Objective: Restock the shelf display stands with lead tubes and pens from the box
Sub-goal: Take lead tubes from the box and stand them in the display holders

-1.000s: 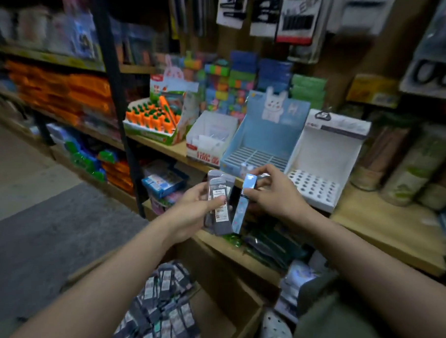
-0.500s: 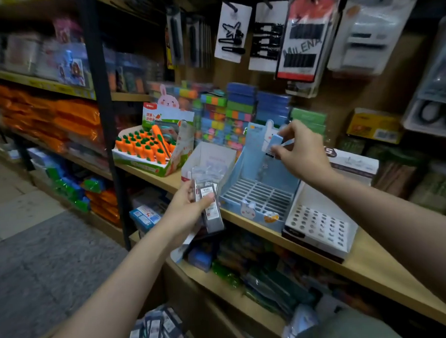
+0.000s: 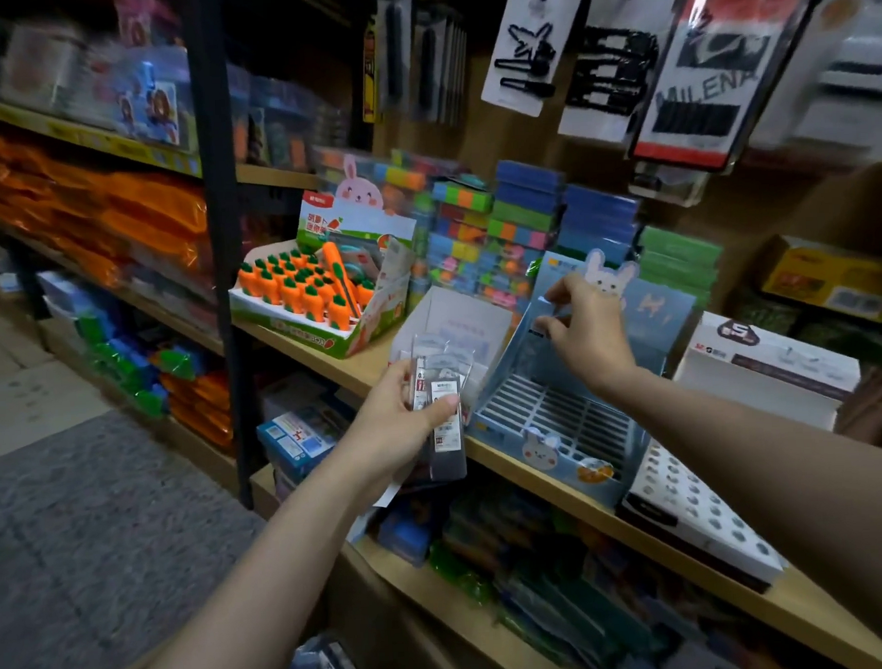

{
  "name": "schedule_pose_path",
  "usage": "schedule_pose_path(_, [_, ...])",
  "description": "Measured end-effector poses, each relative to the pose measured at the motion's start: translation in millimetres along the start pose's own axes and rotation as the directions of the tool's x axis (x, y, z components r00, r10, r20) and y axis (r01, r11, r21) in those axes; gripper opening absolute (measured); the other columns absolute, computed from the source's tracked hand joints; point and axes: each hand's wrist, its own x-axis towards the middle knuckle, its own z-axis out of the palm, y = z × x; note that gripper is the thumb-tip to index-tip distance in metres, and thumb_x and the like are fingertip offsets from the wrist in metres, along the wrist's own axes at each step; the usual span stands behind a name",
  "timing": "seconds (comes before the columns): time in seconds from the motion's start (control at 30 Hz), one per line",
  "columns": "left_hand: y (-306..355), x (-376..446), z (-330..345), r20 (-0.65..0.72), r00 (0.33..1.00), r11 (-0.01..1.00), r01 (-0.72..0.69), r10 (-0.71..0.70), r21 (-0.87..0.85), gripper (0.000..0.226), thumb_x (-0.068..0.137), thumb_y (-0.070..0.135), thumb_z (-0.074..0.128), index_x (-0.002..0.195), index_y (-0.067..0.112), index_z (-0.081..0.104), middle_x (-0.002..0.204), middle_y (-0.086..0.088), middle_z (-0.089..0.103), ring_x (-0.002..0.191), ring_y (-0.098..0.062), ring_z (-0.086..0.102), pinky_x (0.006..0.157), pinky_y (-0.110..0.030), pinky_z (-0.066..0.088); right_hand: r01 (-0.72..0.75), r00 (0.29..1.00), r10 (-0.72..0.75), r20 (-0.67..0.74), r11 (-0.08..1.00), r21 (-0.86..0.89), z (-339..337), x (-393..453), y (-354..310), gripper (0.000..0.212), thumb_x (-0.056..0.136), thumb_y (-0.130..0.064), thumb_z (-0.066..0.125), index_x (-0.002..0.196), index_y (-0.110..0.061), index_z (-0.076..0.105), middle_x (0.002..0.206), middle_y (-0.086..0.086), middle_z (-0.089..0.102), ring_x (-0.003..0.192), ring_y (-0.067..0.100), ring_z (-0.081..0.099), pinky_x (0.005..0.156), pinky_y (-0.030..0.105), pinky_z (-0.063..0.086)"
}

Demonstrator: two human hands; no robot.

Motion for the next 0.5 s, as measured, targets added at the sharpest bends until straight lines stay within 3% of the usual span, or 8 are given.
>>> schedule_pose_path(0.17, [0.7,7.2,-2.1,-0.026,1.000,0.997,0.007,-0.009,-0.081,0.031,0.090,0.004,0.064,0.110,0.027,0.056,0.094,0.007,0.075,0.083,-0.008,0.072,0.060,-0.023,0.057,-0.024,0.999,0.024,-0.031,0.999,-0.022,10.0,-1.5,5.9,0.020,0.087,-0.012,0.070,0.104,-0.011,0.059,0.095,0.001,0.059,0.089,0.017,0.056,0.077,0.030,0.044])
schedule_pose_path(0.33, [-4.1,0.2,6.2,0.002,1.000,0.999,0.029,-0.029,-0.019,0.033,0.088,0.006,0.067,0.113,0.023,0.056,0.107,-0.002,0.071,0.100,-0.017,0.068,0.087,-0.037,0.056,-0.100,0.993,0.100,-0.057,0.995,0.012,20.2,-4.0,6.2,0.018,0.090,-0.014,0.067,0.106,-0.007,0.063,0.094,0.008,0.063,0.091,0.023,0.059,0.076,0.029,0.042])
schedule_pose_path(0.5, [-6.3,-7.6,8.2,0.030,0.998,0.996,0.065,-0.063,-0.058,0.035,0.088,0.008,0.067,0.116,0.026,0.057,0.105,0.004,0.073,0.099,-0.013,0.068,0.087,-0.034,0.055,-0.110,0.994,0.109,-0.020,0.992,-0.056,17.3,-11.1,3.8,0.032,0.096,-0.016,0.056,0.127,-0.012,0.060,0.109,0.016,0.068,0.096,0.031,0.064,0.083,0.034,0.051])
